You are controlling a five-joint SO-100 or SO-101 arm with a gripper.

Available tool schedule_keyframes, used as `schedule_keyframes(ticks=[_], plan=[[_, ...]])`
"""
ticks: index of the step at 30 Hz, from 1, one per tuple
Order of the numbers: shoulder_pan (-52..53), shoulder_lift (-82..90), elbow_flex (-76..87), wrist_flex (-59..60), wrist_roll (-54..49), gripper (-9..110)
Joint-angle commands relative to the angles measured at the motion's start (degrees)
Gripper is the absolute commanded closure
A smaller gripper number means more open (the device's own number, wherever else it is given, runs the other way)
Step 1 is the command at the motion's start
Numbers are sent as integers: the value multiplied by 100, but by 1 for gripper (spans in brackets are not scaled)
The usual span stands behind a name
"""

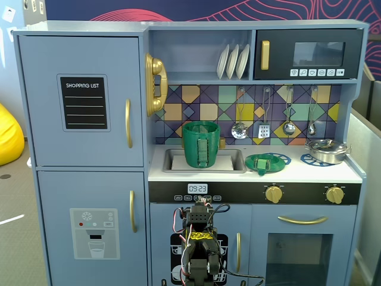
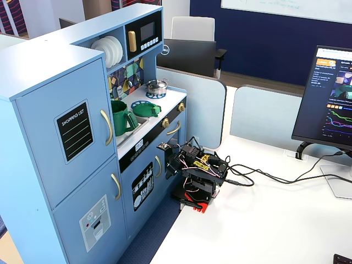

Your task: Pick up the lid from the counter and put it on the green recipient

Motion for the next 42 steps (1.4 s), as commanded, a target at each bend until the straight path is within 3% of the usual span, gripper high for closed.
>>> schedule_keyframes(ticks=[1, 10, 17, 23, 29, 33, 42], plan=[[466, -35, -18, 1055, 9, 101], [483, -35, -26, 756, 396, 101], [1468, -677, -773, -2206, 721, 101], [2549, -2013, -2452, -4228, -88, 97], [3542, -2672, -2426, -7462, -299, 65], [3797, -2918, -2391, -8271, -475, 58], [3902, -4307, -3234, -9097, -633, 59]])
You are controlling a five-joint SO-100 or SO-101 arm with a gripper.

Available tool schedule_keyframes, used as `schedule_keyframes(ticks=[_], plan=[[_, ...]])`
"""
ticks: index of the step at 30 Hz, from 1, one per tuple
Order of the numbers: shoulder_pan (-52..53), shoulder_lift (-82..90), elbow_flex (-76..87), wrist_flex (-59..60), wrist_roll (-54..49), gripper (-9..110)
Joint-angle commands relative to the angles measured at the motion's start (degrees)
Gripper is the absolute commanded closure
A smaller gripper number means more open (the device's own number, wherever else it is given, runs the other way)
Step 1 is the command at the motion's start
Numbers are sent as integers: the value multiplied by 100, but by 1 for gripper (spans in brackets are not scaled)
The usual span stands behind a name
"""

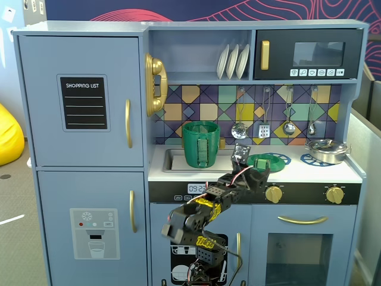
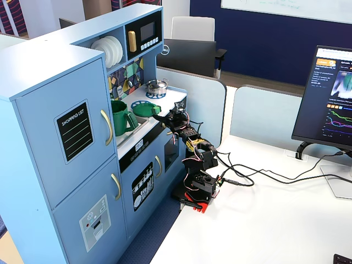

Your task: Pick up the lid from the counter and put it on the green recipient

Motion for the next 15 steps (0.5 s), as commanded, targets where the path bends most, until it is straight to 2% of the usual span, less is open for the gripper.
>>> schedule_keyframes(ticks=[1, 15], plan=[[132, -738, -923, -352, -70, 59], [-141, -2426, -2180, -439, -9, 62]])
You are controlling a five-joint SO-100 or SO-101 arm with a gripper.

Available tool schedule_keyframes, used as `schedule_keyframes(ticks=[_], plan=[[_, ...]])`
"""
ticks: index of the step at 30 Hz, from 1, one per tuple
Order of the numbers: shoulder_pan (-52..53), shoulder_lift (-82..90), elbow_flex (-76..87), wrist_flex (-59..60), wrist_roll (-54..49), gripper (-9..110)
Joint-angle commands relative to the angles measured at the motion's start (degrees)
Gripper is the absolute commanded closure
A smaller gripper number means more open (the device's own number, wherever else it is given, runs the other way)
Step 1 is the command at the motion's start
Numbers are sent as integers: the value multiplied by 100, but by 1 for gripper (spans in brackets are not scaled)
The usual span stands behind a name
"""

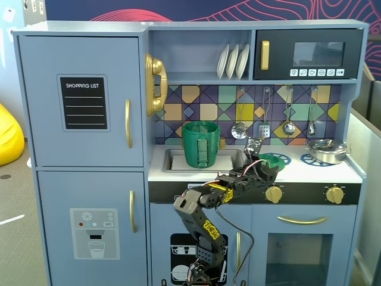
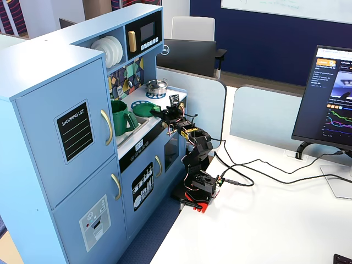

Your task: Pick up the lid from the counter and put it on the green recipient

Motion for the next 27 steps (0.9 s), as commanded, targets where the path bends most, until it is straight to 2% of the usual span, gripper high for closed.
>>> schedule_keyframes(ticks=[1, 13, 15, 18, 19, 27], plan=[[-211, -193, -650, -202, -18, 63], [-519, -809, -1081, -369, 18, 70], [-545, -826, -1090, -369, -44, 79], [-624, -844, -1081, -369, -176, 99], [-642, -861, -1107, -378, -176, 101], [-624, -791, -1371, -431, -62, 101]])
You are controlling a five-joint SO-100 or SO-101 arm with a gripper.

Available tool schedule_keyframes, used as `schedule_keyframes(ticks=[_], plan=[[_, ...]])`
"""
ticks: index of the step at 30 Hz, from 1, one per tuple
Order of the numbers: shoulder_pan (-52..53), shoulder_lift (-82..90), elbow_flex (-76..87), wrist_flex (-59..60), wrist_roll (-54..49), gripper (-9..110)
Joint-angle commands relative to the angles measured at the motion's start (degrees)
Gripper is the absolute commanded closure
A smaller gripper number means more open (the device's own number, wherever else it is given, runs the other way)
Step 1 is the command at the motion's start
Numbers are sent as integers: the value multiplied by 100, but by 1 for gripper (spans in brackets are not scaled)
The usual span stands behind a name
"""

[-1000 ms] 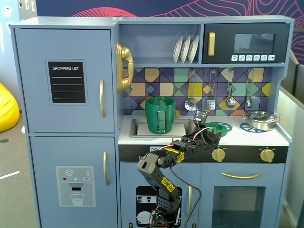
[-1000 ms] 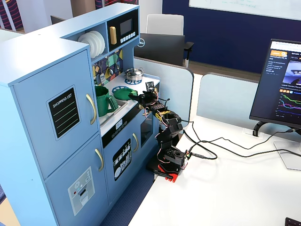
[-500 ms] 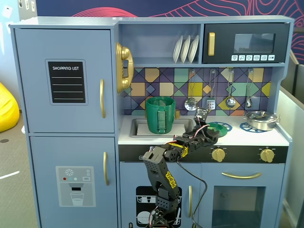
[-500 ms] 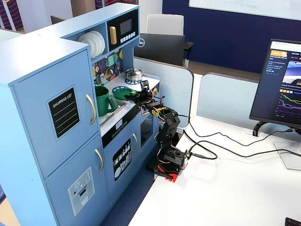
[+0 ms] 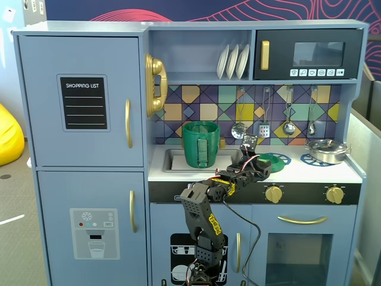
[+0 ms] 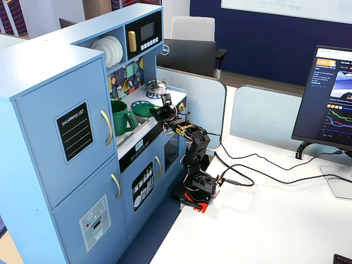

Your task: Pick up the lid from the counter and put it on the green recipient

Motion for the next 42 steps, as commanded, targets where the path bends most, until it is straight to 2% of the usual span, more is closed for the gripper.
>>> schedule_keyframes(ticks=[1, 12, 27, 34, 42], plan=[[-44, 132, -765, -202, 44, 101], [-466, 475, -2276, 940, 193, 102], [-1986, 606, -4245, 2654, 123, 102], [-2610, 879, -4271, 3296, -9, 102], [-2918, 1160, -3946, 3472, -185, 102]])
